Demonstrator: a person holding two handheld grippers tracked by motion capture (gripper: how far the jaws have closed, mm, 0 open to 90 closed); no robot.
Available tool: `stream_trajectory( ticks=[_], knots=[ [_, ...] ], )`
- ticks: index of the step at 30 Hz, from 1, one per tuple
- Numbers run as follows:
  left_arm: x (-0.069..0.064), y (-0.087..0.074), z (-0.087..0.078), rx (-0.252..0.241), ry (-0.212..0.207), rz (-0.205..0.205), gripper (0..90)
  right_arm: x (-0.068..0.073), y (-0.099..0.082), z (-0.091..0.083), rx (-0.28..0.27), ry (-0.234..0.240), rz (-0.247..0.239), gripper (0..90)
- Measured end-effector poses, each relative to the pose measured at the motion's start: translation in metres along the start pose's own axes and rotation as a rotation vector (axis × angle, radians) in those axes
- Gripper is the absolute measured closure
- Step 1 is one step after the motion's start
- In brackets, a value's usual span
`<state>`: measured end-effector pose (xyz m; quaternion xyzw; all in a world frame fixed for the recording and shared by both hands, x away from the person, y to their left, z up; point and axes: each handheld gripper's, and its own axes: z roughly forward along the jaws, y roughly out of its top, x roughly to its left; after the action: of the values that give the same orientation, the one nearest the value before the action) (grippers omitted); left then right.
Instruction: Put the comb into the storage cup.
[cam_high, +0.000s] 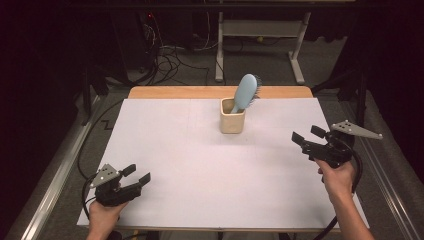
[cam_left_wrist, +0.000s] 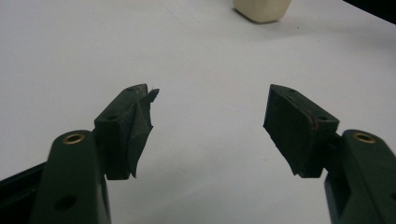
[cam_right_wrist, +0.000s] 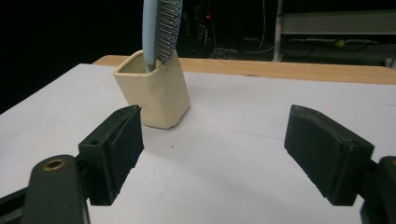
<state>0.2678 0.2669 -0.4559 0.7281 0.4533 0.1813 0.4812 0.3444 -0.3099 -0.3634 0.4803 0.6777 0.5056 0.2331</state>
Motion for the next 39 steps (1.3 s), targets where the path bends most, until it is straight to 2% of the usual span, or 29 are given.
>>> stream_trajectory(
  ticks=[11,25,39],
  knots=[
    [0.0,0.0,0.0,0.0,0.002,0.0,32.6,-0.003,-0.007,-0.012,-0.012,-0.006,0.001,20.5],
    [0.0,0.0,0.0,0.0,0.002,-0.003,32.6,0.0,-0.019,-0.023,-0.02,0.002,-0.011,20.2],
    [0.0,0.0,0.001,0.002,0.001,-0.007,32.6,-0.003,-0.033,-0.033,-0.024,-0.009,0.0,20.2]
  ],
)
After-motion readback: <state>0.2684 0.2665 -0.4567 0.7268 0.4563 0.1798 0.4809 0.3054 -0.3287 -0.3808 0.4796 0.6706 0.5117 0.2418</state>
